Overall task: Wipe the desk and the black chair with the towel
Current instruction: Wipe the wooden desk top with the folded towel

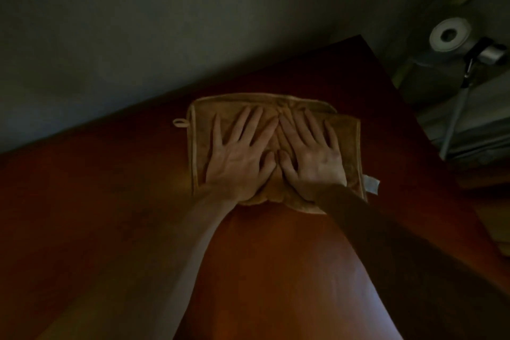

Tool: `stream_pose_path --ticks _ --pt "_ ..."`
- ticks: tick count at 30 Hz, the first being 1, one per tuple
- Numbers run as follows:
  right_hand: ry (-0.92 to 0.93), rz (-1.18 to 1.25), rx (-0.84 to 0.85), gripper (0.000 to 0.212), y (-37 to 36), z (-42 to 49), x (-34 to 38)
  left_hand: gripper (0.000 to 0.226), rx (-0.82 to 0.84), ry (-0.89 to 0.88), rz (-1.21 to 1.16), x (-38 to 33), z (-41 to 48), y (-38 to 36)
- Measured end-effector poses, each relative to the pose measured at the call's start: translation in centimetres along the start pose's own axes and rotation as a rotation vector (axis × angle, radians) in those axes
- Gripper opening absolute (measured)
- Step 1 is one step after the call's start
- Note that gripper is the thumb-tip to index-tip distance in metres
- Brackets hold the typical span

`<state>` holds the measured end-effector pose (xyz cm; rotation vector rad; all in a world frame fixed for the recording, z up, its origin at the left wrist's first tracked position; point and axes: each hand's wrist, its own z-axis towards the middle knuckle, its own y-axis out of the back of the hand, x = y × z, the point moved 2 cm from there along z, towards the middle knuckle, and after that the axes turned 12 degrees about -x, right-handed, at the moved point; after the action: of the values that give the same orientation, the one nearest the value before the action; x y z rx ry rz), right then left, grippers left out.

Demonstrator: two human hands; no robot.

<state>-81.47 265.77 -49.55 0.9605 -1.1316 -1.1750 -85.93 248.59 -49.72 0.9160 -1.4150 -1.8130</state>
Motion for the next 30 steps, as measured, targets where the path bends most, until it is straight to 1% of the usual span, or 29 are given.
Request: stream_pose_path --ticks 8,11,14,16,18,22,25,27,30 --pt "-0.001 0.004 -0.036 0.07 -1.7 10.1 -3.4 0.067 -0.011 0.059 -0.024 2.3 9.6 -1.5" --pt "0.057 0.031 -0.044 0.069 -1.9 13.2 -4.5 0.067 -0.024 0.121 -0.035 3.0 11.8 -2.1" --pt "0.173 0.038 0.009 0.075 -1.9 17.3 -6.0 0.072 -0.008 0.216 -0.041 3.2 13.9 -2.4" --pt "0.196 0.055 0.069 0.08 -2.0 19.2 -6.7 0.074 -0.008 0.267 -0.07 3.2 14.3 -2.3" --pt "0.204 0.045 0.079 0.08 -2.3 19.8 -7.0 0.071 -0.041 0.266 -0.039 3.1 14.4 -2.5" --pt "0.209 0.058 0.007 0.073 -2.2 17.6 -6.8 0.066 -0.101 0.266 -0.007 2.4 12.4 -2.4" --pt "0.199 0.047 0.011 0.072 -1.5 14.0 -5.9 0.064 -0.125 0.243 -0.013 0.9 9.1 -1.9" --pt "0.162 0.054 0.019 0.071 -0.8 9.9 -5.0 0.064 -0.087 0.211 -0.026 -0.4 6.2 -1.3" --pt "0.067 0.044 0.046 0.074 0.6 2.7 -3.9 0.065 0.021 0.099 -0.038 -2.3 1.8 -0.3"
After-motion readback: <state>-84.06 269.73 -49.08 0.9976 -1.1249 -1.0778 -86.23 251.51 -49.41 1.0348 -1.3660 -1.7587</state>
